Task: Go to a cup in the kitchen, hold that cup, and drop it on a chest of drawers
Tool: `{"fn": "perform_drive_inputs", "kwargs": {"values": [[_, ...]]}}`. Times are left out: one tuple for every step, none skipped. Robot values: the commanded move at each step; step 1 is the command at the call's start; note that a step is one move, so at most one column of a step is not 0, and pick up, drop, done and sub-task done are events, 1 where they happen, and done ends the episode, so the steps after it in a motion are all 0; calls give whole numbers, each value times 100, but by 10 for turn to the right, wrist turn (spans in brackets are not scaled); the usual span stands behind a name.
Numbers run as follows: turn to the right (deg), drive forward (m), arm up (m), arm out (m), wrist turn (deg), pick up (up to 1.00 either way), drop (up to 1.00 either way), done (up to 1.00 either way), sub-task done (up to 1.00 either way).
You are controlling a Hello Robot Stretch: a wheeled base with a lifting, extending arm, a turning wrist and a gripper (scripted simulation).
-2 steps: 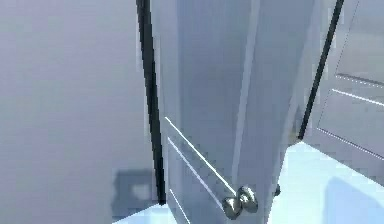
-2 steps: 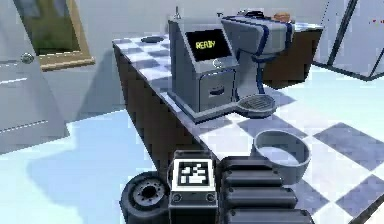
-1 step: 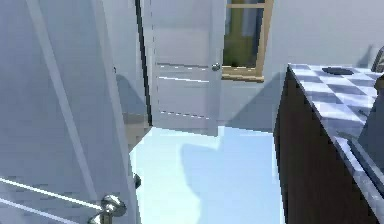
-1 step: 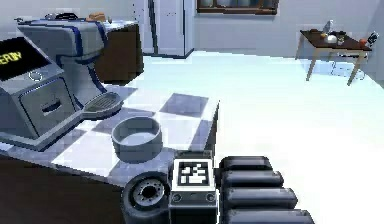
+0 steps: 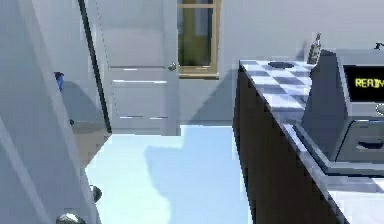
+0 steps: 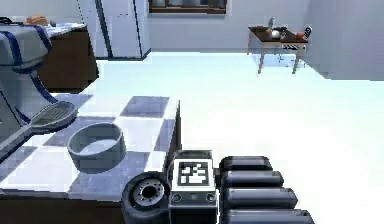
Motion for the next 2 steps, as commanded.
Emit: {"fn": "perform_drive_inputs", "kwargs": {"values": [[0,75,0,0,0,0,0,0,0],[-450,0,0,0,0,0,0,0,0]]}}
